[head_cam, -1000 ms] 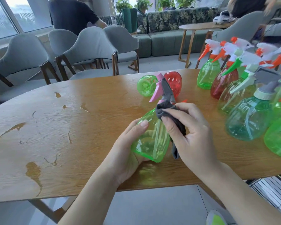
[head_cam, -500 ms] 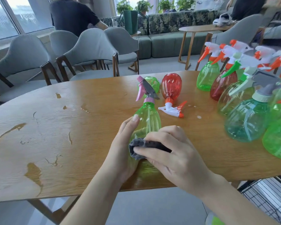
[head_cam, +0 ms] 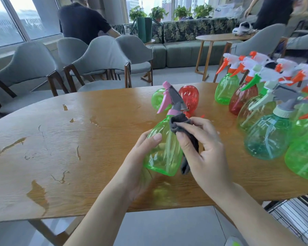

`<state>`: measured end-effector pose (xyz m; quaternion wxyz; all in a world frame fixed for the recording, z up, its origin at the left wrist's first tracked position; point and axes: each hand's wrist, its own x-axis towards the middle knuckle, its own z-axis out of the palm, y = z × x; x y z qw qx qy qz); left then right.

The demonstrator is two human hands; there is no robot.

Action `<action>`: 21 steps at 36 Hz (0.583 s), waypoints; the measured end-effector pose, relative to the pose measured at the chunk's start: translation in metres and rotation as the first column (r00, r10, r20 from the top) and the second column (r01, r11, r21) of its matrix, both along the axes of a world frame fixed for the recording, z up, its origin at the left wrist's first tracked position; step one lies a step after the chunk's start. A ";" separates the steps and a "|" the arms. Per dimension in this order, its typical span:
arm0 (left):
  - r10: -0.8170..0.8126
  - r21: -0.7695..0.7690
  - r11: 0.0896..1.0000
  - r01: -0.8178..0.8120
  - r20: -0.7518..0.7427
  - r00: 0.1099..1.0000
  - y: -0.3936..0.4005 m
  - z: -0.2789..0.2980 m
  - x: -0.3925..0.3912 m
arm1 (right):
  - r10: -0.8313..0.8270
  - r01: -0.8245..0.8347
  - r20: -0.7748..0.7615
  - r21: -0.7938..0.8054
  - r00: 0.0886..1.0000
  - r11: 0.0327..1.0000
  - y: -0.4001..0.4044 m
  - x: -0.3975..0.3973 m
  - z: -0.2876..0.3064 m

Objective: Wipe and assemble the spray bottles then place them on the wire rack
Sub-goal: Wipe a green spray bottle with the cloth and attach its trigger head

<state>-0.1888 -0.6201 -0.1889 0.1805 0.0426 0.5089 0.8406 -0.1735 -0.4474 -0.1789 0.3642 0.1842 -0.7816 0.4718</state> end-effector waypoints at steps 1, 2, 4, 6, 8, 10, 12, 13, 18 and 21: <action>0.044 -0.079 0.996 -0.045 -0.013 0.999 -0.001 0.003 -0.004 | 0.004 -0.004 -0.010 0.019 1.000 1.000 0.000 0.000 0.000; 0.025 -0.093 0.995 -0.034 -0.093 0.995 -0.008 -0.001 -0.009 | 0.011 -0.011 -0.013 0.027 1.000 1.000 0.000 0.000 -0.001; 0.096 -0.014 0.995 -0.098 -0.120 0.988 -0.014 -0.010 -0.019 | 0.015 -0.015 0.000 0.027 1.000 1.000 0.001 0.000 -0.001; 0.113 -0.075 0.989 -0.124 -0.140 0.984 -0.017 -0.006 -0.021 | -0.001 0.001 0.026 0.013 1.000 1.000 0.002 0.000 0.000; 0.032 -0.213 0.975 -0.067 -0.163 0.986 -0.009 0.001 -0.005 | -0.017 0.017 0.034 0.003 0.999 1.000 0.002 0.000 0.000; 0.054 -0.112 0.992 -0.055 -0.012 0.998 0.009 0.006 -0.001 | -0.012 0.012 -0.005 0.019 1.000 1.000 -0.001 0.001 -0.001; 0.053 -0.012 0.999 -0.053 0.007 0.999 0.006 -0.001 0.002 | 0.024 -0.020 -0.080 0.055 0.997 0.998 -0.006 0.003 -0.006; 0.077 0.020 0.997 -0.077 0.013 0.997 0.006 0.001 0.000 | 0.047 -0.036 -0.120 0.091 0.992 0.995 -0.008 0.005 -0.008; 0.172 0.033 0.984 -0.175 0.095 0.981 0.003 0.003 -0.003 | 0.125 -0.009 -0.298 0.360 0.946 0.933 -0.015 0.010 -0.017; 0.130 0.032 0.991 -0.133 0.098 0.987 0.000 0.003 -0.002 | 0.146 0.040 -0.369 0.451 0.918 0.891 -0.011 0.007 -0.018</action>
